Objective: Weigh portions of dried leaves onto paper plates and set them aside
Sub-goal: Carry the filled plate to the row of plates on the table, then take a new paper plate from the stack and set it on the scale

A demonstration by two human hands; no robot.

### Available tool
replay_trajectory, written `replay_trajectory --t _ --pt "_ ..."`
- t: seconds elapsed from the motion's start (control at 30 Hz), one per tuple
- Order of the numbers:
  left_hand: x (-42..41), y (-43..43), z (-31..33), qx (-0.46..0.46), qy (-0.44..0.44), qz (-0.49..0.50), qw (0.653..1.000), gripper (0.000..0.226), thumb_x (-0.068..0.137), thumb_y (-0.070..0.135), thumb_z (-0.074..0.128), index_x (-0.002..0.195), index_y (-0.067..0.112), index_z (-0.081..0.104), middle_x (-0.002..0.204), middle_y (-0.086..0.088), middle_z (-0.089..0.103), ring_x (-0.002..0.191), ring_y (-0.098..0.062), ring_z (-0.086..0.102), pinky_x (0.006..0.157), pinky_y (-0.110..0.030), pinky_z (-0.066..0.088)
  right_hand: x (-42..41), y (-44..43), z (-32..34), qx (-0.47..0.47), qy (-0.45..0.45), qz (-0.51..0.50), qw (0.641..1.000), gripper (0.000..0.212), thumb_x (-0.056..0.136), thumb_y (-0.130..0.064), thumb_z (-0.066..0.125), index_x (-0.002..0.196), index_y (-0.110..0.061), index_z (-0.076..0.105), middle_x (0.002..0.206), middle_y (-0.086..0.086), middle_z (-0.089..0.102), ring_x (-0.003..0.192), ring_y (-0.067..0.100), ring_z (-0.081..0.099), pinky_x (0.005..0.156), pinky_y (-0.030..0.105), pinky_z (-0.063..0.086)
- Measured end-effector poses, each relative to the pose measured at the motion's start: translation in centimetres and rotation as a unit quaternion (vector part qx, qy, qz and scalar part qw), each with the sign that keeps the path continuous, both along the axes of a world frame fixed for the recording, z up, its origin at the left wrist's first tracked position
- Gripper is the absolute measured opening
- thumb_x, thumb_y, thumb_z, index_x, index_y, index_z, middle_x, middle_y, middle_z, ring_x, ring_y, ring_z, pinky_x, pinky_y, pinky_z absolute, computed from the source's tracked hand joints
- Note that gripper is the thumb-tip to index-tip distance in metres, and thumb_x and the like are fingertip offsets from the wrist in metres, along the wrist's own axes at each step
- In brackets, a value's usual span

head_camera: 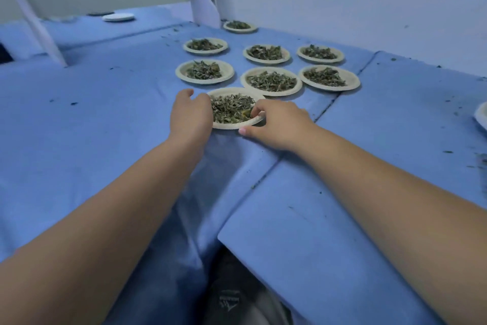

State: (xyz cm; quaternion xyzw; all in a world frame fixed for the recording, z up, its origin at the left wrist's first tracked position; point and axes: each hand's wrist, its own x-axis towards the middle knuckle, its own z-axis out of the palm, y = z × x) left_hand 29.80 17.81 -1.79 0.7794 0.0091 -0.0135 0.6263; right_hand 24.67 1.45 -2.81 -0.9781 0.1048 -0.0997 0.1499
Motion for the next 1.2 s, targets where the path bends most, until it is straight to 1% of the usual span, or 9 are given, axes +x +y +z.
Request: replay_trajectory --t 0.1,0.2,0.33,0.5,0.73,0.87,0.97,1.1,1.2 --pt "-2.4 -1.5 0.7 -0.018 -0.087 -0.027 0.996 0.06 0.085 0.025 0.042 0.145 0.028 0.045 0.109 0.023 0.062 0.089 0.009 0.055 0.077 -0.022 0.04 0.0 -0.1 0.3 0.019 0.014 0.013 1.0 0.064 0.074 -0.073 0.066 0.125 -0.035 0.054 0.112 -0.007 0.065 0.112 0.022 0.058 0.084 0.039 0.041" --pt "-5.2 -5.0 1.7 -0.032 -0.118 -0.11 0.986 0.057 0.086 0.025 0.042 0.143 0.027 0.047 0.11 0.024 0.059 0.092 0.021 0.052 0.081 -0.018 0.039 -2.1 -1.3 1.1 0.042 -0.013 0.024 0.999 0.059 0.063 -0.067 0.047 0.114 -0.037 0.053 0.103 -0.007 0.066 0.098 0.022 0.06 0.072 0.035 0.042" --pt "-9.4 -10.8 2.5 -0.017 -0.149 -0.19 0.97 0.05 0.095 0.022 0.042 0.145 0.021 0.046 0.139 0.005 0.055 0.123 -0.005 0.048 0.1 -0.024 0.035 -7.1 -5.1 2.7 -0.006 -0.068 -0.008 0.998 0.02 0.074 -0.037 0.049 0.092 -0.041 0.04 0.092 -0.012 0.061 0.079 0.016 0.056 0.059 0.028 0.036" --pt "-15.2 -18.3 2.9 -0.023 -0.15 -0.291 0.945 0.051 0.093 0.031 0.037 0.139 0.014 0.053 0.136 -0.001 0.06 0.13 -0.018 0.05 0.11 -0.041 0.039 -16.7 -11.1 4.2 0.033 -0.166 -0.086 0.982 0.032 0.076 -0.031 0.058 0.108 -0.028 0.065 0.104 -0.011 0.071 0.097 0.011 0.064 0.078 0.027 0.049" --pt "-22.8 -27.1 3.0 0.002 -0.232 -0.373 0.898 0.043 0.103 0.02 0.038 0.144 0.014 0.049 0.141 -0.004 0.057 0.129 -0.014 0.05 0.105 -0.023 0.035 -31.0 -19.5 4.8 -0.011 -0.211 -0.227 0.951 0.02 0.089 -0.028 0.067 0.108 -0.025 0.069 0.105 -0.014 0.07 0.102 0.001 0.062 0.086 0.012 0.037" --pt "-25.6 -31.2 3.8 0.011 -0.313 -0.386 0.868 0.042 0.103 0.018 0.038 0.142 0.014 0.051 0.134 -0.004 0.062 0.112 -0.013 0.057 0.089 -0.014 0.034 -38.4 -23.8 3.9 -0.012 -0.202 -0.319 0.926 0.023 0.093 -0.029 0.064 0.114 -0.022 0.068 0.11 -0.008 0.071 0.096 -0.001 0.056 0.089 0.017 0.039" --pt "-26.8 -33.6 4.7 0.021 -0.369 -0.393 0.842 0.04 0.102 0.014 0.038 0.139 0.012 0.054 0.128 -0.008 0.064 0.102 -0.012 0.056 0.077 -0.014 0.033 -41.5 -26.3 3.3 -0.023 -0.174 -0.378 0.909 0.027 0.096 -0.037 0.059 0.118 -0.021 0.065 0.111 -0.003 0.071 0.088 0.017 0.063 0.085 0.03 0.051" --pt "-27.2 -35.8 6.0 0.092 -0.455 -0.402 0.789 0.04 0.102 0.01 0.035 0.137 0.005 0.053 0.158 -0.011 0.036 0.142 -0.025 0.038 0.106 -0.025 0.031 -42.8 -27.6 2.3 -0.049 -0.074 -0.427 0.9 0.039 0.099 -0.053 0.047 0.116 -0.02 0.06 0.088 0.006 0.067 0.076 0.03 0.061 0.07 0.041 0.056" --pt "-26.8 -37.0 6.8 0.146 -0.492 -0.4 0.759 0.041 0.102 0.01 0.034 0.137 0.006 0.054 0.162 -0.01 0.027 0.148 -0.024 0.028 0.111 -0.035 0.033 -42.8 -27.7 1.6 -0.089 -0.032 -0.424 0.901 0.042 0.1 -0.056 0.04 0.11 -0.019 0.059 0.075 0.006 0.063 0.068 0.031 0.059 0.063 0.04 0.053"
